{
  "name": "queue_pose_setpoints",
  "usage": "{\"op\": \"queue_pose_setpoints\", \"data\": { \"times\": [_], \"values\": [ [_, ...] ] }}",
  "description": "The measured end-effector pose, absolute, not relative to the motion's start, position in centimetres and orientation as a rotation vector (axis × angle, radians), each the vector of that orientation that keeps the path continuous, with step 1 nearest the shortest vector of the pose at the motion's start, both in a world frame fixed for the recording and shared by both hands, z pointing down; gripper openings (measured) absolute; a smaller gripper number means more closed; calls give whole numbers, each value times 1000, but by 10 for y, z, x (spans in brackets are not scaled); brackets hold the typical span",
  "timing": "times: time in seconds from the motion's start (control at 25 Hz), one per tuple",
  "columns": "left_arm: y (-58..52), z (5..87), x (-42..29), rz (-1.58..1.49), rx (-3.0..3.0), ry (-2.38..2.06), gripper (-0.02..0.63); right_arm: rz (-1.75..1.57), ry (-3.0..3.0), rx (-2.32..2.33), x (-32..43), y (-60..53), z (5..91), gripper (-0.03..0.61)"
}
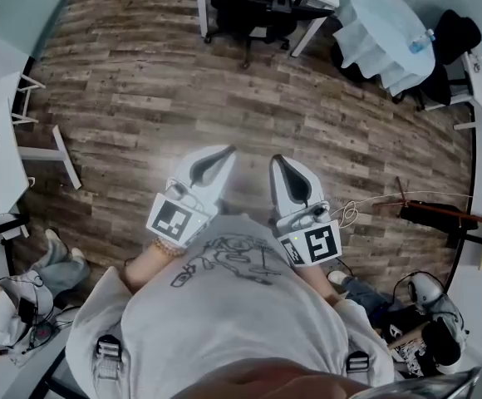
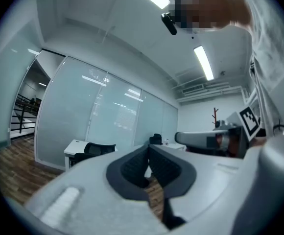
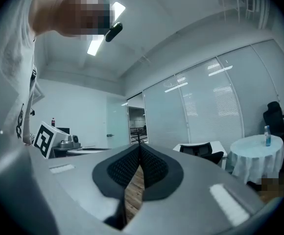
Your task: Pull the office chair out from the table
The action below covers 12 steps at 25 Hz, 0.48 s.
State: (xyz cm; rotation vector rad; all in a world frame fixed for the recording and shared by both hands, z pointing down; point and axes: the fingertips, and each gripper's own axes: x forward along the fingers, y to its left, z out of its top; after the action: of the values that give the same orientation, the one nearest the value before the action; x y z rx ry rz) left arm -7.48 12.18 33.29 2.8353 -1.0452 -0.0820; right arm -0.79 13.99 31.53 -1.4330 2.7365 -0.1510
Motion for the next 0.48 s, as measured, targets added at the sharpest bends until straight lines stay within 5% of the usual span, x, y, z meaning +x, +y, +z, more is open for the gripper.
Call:
{"op": "queue_pose_setpoints", "data": {
  "times": [0.48],
  "values": [
    [58, 340, -113, -60, 2827, -992, 5, -162, 2724, -1514, -43, 74, 324, 6]
  ]
}}
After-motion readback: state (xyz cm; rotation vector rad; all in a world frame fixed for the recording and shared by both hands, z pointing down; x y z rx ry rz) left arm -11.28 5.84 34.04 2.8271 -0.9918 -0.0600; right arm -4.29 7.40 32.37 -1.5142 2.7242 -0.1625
